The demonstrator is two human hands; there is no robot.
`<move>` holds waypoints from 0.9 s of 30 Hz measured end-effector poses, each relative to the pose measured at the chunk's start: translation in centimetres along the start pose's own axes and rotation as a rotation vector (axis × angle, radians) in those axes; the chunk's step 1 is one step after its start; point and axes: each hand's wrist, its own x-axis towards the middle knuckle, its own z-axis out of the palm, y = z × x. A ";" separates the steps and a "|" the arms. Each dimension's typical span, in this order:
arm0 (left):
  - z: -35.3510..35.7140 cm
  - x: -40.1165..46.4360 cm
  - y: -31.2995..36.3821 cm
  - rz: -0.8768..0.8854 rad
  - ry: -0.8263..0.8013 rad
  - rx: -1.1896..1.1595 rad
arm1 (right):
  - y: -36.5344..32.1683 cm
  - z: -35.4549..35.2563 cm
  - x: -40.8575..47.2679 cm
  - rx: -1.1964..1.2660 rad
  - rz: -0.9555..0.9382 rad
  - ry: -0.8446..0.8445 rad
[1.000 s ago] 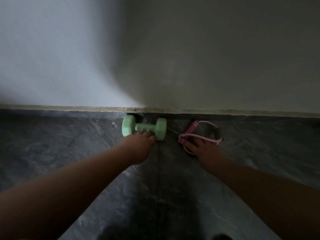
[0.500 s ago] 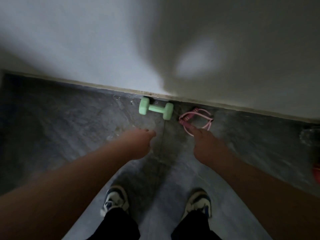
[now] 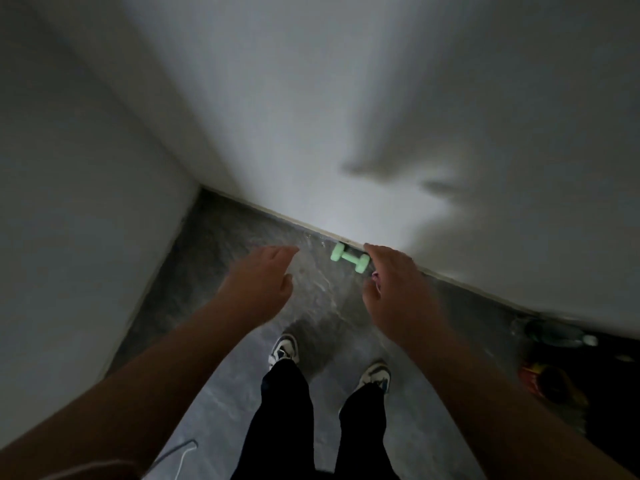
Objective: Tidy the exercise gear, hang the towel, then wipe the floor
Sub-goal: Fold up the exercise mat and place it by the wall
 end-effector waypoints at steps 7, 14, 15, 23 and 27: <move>-14.7 -9.3 0.7 -0.159 0.288 0.068 | -13.5 -9.4 -1.2 0.029 -0.133 0.014; -19.9 -19.2 2.9 -0.411 0.506 0.193 | -21.1 -14.6 -1.4 -0.071 -0.568 -0.020; -19.6 -20.8 3.6 -0.460 0.528 0.203 | -21.6 -14.9 -1.8 -0.095 -0.638 -0.035; -12.2 -37.5 12.4 -0.992 0.683 0.114 | -24.5 -14.6 -8.5 -0.228 -1.128 -0.217; -7.4 -46.2 18.3 -1.263 0.786 0.047 | -28.0 -13.3 -15.9 -0.178 -1.362 -0.323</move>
